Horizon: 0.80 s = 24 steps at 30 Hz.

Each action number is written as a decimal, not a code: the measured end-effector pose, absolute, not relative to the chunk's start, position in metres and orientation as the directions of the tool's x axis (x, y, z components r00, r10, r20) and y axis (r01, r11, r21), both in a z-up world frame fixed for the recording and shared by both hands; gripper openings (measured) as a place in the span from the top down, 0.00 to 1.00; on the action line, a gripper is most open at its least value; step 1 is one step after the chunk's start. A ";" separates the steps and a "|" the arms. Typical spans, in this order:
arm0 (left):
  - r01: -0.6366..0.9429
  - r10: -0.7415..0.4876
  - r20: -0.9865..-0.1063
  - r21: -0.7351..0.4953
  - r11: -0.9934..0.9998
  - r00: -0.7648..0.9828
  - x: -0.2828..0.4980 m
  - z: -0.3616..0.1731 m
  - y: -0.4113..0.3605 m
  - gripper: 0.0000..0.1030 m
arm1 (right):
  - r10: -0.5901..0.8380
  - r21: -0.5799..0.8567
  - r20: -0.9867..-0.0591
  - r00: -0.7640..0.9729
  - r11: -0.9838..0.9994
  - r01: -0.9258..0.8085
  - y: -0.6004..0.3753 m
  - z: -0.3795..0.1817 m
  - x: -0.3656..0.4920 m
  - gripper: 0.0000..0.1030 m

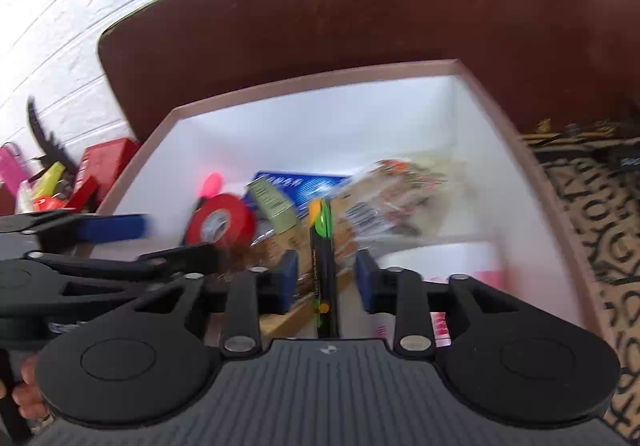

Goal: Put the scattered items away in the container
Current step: 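Carry the claw clip and marker with both grippers over the cardboard box, then open both grippers to release the clip and marker into the box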

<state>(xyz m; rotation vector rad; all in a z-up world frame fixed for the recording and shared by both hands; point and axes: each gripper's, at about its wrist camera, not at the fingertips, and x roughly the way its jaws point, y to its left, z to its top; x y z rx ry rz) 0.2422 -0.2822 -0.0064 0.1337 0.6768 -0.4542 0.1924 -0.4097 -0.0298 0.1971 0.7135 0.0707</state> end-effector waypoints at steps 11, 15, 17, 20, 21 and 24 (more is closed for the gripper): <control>0.422 -0.370 -0.621 -0.070 0.904 0.691 0.221 0.010 -0.269 0.00 | 0.132 0.197 -0.608 0.783 0.980 -0.012 -0.412 -0.012 0.167 0.28; 0.412 -0.362 -0.611 -0.063 0.909 0.704 0.203 0.016 -0.265 0.00 | 0.128 0.185 -0.593 0.795 0.982 -0.020 -0.413 -0.005 0.152 0.21; 0.393 -0.340 -0.607 -0.048 0.918 0.719 0.190 0.019 -0.263 0.00 | 0.118 0.170 -0.581 0.805 0.985 -0.022 -0.414 0.000 0.141 0.17; 0.377 -0.338 -0.596 -0.064 0.924 0.728 0.170 0.022 -0.258 0.00 | 0.091 0.131 -0.556 0.826 0.991 -0.022 -0.417 0.009 0.119 0.05; 0.374 -0.342 -0.591 -0.074 0.925 0.731 0.163 0.022 -0.256 0.00 | 0.083 0.115 -0.545 0.834 0.993 -0.023 -0.418 0.012 0.110 0.03; 0.359 -0.333 -0.576 -0.072 0.931 0.747 0.140 0.020 -0.256 0.00 | 0.059 0.051 -0.527 0.848 0.998 -0.037 -0.418 0.018 0.084 0.02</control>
